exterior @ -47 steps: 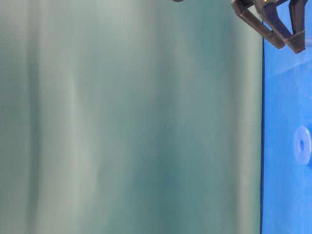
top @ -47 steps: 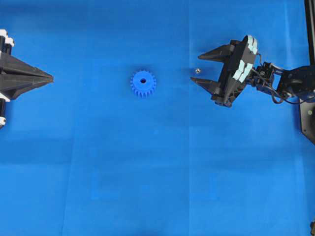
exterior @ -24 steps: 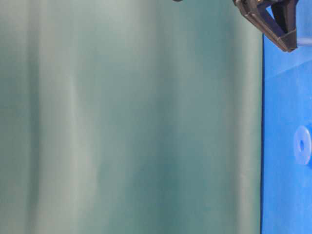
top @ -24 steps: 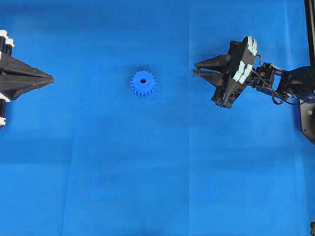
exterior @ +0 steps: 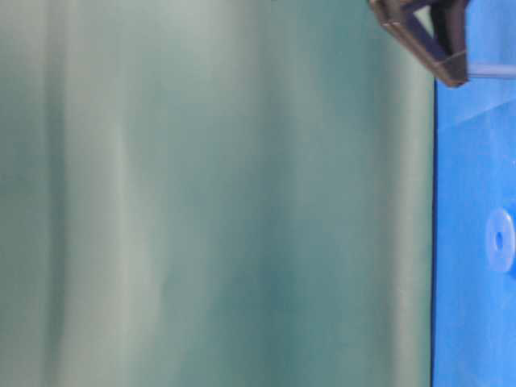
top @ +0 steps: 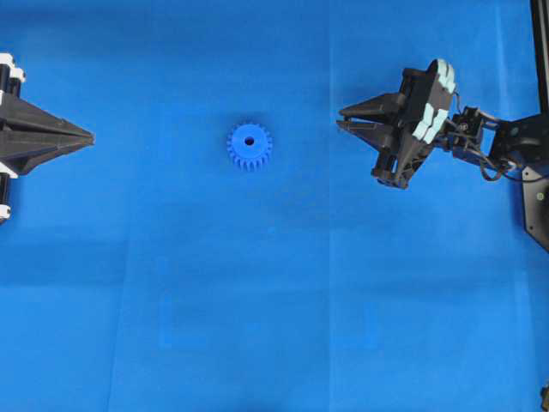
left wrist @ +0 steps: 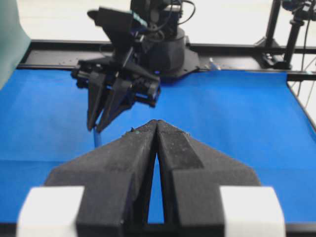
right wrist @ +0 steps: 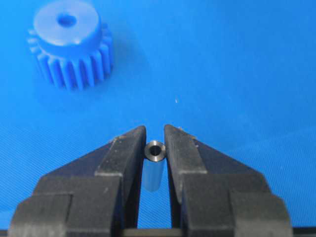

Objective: Insert the shaft placed at a random location into the center hole of the small gear at another random location.
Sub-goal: 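Carry the held shaft left over the blue gear's center hole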

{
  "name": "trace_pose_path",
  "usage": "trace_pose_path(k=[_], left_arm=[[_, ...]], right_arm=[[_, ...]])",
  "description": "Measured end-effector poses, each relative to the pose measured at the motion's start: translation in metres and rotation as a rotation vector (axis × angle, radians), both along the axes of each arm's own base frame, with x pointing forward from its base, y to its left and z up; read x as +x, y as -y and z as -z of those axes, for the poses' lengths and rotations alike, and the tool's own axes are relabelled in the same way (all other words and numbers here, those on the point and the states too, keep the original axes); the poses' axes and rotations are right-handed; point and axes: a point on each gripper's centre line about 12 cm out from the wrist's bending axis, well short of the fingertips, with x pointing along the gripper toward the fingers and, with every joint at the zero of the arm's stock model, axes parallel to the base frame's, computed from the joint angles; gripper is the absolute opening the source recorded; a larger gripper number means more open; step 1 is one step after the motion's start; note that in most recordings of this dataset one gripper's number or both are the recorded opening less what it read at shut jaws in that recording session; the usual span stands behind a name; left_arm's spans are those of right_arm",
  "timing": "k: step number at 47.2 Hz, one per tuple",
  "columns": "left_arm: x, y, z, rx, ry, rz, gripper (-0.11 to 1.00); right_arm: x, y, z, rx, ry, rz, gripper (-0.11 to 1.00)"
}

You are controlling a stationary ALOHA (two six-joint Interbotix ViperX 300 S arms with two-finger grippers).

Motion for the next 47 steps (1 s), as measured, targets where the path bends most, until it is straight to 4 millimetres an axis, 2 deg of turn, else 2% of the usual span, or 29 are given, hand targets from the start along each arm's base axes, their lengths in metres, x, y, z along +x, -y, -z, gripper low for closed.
trace_pose_path(k=[5,10,26,36,47], left_arm=[[0.0,0.0,0.0,-0.009,0.0,0.0,0.0],[0.0,0.0,0.0,-0.02,0.0,0.001,0.0],[0.0,0.0,0.0,-0.021,0.0,0.002,0.0],[0.0,0.0,0.0,-0.023,0.0,0.002,0.0],[-0.001,0.0,0.0,-0.024,0.003,0.001,0.0]], right_arm=[[-0.001,-0.002,-0.02,-0.003,0.021,-0.013,0.02],[-0.002,-0.003,-0.032,-0.004,0.024,-0.023,0.02],[0.002,-0.004,-0.039,0.005,0.014,-0.032,0.02],[0.027,-0.006,-0.044,0.009,0.012,-0.058,0.02],[0.071,-0.012,-0.044,0.009,-0.013,-0.104,0.02]])
